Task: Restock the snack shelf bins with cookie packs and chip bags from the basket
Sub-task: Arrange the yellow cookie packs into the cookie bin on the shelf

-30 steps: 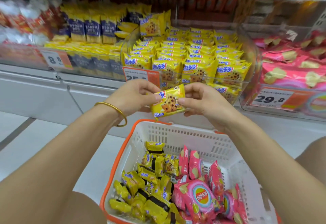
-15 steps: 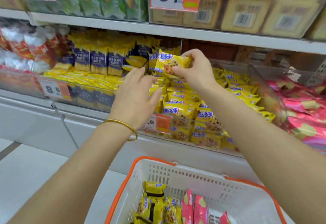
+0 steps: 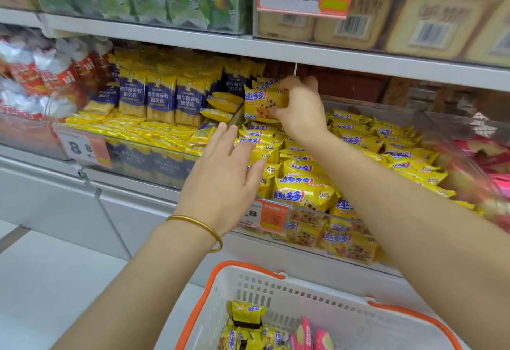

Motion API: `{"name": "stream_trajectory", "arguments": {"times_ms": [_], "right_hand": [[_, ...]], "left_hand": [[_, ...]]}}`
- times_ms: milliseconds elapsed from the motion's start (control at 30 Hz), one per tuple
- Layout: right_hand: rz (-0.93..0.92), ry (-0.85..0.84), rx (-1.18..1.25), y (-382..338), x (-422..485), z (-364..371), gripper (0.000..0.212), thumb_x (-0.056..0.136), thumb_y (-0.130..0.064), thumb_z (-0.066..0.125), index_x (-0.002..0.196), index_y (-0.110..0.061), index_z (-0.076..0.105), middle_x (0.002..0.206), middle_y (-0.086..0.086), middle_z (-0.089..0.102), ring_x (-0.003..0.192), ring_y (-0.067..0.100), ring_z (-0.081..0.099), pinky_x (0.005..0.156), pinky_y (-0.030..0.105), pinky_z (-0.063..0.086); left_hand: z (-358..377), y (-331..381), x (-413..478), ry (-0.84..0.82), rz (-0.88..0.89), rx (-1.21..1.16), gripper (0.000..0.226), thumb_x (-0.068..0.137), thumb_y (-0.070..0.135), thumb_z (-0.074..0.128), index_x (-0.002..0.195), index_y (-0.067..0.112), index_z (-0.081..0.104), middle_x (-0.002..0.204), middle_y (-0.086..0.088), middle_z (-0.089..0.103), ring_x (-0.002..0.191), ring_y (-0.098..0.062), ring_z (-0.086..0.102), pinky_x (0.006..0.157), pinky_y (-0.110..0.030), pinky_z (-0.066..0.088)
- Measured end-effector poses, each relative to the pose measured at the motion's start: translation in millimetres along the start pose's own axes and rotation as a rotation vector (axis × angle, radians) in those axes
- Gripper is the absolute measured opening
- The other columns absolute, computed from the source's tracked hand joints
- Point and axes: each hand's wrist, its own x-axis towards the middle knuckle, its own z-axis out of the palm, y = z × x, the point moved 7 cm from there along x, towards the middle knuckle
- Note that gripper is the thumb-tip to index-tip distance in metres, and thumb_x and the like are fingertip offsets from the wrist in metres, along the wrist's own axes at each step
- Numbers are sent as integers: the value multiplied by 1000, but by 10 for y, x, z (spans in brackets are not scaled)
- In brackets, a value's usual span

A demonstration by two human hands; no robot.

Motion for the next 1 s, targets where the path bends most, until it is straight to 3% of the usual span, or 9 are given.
{"name": "stream_trajectory", "arguments": {"times_ms": [167, 267, 367, 533, 633, 733, 800, 900, 1000], "right_hand": [[0, -117, -73, -50, -22, 88, 48, 88, -18, 64, 131, -14, 44, 132, 15, 37, 100, 34, 58, 84, 37, 49], [11, -140, -93, -50, -22, -27, 46, 85, -20, 67, 125, -12, 47, 131, 15, 36, 98, 36, 58, 86, 39, 51], [-12, -66, -146, -86, -145, -267, 42, 86, -17, 65, 123, -13, 47, 129, 15, 39, 100, 37, 56, 85, 42, 50], [-119, -35, -9, -140, -704, -617, 24, 88, -12, 58, 111, -18, 54, 112, 4, 46, 88, 26, 57, 82, 43, 49], [-156, -66, 49, -137, -1121, -737, 18, 89, -12, 59, 105, -22, 58, 105, -1, 50, 83, 15, 55, 80, 32, 47], [-138, -124, 164, -105, -1501, -777, 15, 87, -10, 59, 94, -24, 60, 93, -3, 55, 71, 6, 53, 63, 14, 40], [-100, -148, 264, -55, -1725, -758, 16, 86, -9, 59, 87, -25, 60, 86, -4, 58, 68, 6, 55, 57, 12, 39], [-47, -220, 360, 122, -2086, -461, 16, 85, -6, 58, 85, -22, 60, 77, -4, 59, 67, 12, 59, 59, 22, 45], [24, -467, 231, 473, -2552, 266, 15, 86, -7, 55, 93, -17, 63, 79, -2, 59, 77, 22, 63, 67, 31, 49]], "left_hand": [[16, 1, -1, -13, 11, 13, 45, 97, 40, 34, 134, 18, 46, 157, -5, 16, 146, -14, -3, 116, -30, 7], [17, 2, -28, -18, 21, 23, 49, 97, 46, 30, 131, 16, 50, 156, -5, 20, 146, -15, -1, 116, -32, 10], [-14, 58, -105, 9, 67, 72, 64, 88, 53, 20, 124, 14, 56, 150, -10, 33, 145, -23, 11, 116, -38, 16], [-40, 251, -419, 22, 204, 176, 45, 89, 38, 34, 105, 10, 65, 137, -15, 50, 135, -35, 35, 108, -53, 32], [-43, 290, -665, -1, 247, 202, 42, 90, 37, 36, 108, 11, 64, 137, -12, 50, 132, -32, 37, 108, -47, 30], [-92, 313, -850, 1, 263, 215, 40, 87, 35, 41, 105, 9, 65, 130, -12, 55, 121, -33, 45, 103, -42, 34], [-98, 340, -923, -11, 270, 247, 41, 84, 35, 42, 105, 9, 65, 124, -12, 58, 114, -35, 50, 95, -46, 43], [52, 326, -1024, -201, 261, 289, 47, 81, 39, 39, 105, 9, 66, 117, -14, 61, 108, -38, 53, 88, -51, 48], [311, 284, -1185, -441, 263, 382, 58, 81, 49, 30, 113, 13, 62, 123, -11, 56, 116, -36, 47, 95, -51, 42]]}}
